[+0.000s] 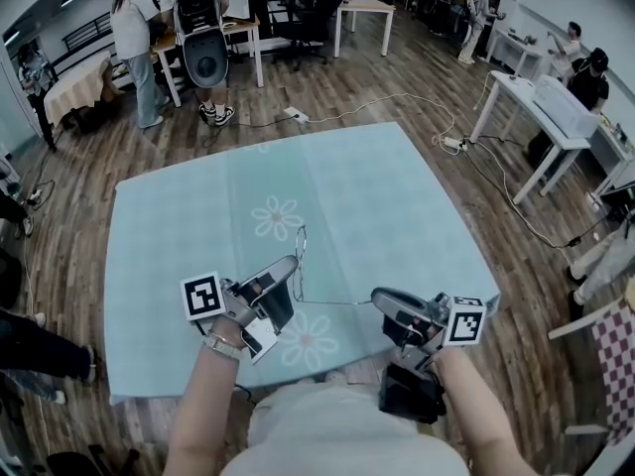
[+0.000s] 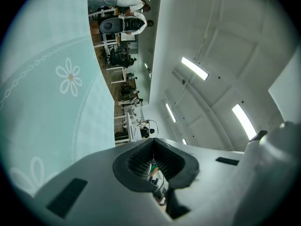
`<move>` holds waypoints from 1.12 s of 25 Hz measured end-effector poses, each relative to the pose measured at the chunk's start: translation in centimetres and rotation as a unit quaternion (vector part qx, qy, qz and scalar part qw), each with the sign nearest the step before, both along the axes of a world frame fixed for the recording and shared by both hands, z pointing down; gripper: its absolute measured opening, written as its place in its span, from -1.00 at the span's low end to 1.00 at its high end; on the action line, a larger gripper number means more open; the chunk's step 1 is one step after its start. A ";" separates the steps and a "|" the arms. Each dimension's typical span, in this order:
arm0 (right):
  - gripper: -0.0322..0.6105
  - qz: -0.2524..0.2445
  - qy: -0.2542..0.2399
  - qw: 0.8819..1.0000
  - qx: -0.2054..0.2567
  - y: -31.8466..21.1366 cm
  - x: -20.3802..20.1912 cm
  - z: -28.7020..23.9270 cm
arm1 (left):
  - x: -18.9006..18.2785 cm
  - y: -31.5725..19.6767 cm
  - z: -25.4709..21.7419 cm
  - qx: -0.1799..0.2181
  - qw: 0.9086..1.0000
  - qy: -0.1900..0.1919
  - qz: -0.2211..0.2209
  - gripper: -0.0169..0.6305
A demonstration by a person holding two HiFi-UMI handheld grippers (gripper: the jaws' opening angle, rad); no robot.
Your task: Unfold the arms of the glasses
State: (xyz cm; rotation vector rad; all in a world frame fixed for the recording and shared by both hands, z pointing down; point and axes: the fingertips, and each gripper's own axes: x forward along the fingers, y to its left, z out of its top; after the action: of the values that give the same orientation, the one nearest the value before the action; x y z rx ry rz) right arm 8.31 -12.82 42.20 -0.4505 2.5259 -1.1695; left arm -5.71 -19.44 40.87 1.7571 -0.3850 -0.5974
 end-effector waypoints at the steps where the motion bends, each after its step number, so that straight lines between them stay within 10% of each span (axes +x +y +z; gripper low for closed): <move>1: -0.77 0.005 0.003 1.000 0.003 -0.1 0.2 0.0 | 0.1 0.0 0.0 0.000 1.000 0.001 0.001 -0.92; 14: -0.21 -0.003 0.078 0.994 0.071 0.9 -1.1 0.4 | 0.1 0.1 -0.3 0.001 1.000 0.001 0.002 -0.92; 28: -0.28 0.007 0.096 0.992 0.086 -0.9 -3.4 1.0 | 0.7 -1.1 -3.1 0.006 1.000 0.003 -0.009 -0.91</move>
State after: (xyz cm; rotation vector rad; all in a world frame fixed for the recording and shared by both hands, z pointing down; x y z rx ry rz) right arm 4.94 -13.72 43.20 -0.5579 2.7545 -0.9319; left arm -4.98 -20.57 37.81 1.7645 -0.3933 -0.6183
